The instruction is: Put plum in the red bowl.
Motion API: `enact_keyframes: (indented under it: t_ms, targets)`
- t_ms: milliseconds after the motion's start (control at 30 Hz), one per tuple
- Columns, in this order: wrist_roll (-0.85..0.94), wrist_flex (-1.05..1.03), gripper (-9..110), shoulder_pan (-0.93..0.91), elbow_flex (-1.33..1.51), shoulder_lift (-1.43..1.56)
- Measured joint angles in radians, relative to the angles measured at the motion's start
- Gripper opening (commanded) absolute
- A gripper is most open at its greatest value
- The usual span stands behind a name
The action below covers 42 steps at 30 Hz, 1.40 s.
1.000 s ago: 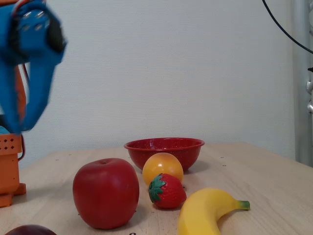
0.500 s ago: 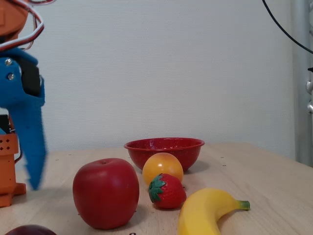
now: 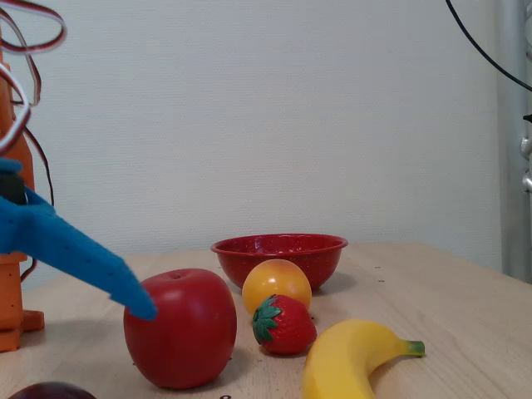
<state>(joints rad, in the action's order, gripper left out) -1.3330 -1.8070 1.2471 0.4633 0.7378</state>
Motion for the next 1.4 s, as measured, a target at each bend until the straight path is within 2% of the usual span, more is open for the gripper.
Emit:
enact_keyframes:
  t_ms: [633, 1400]
  targets:
    - [0.008, 0.0, 60, -0.06, -0.11, -0.161]
    - [0.018, 0.0, 59, -0.06, -0.13, -0.196]
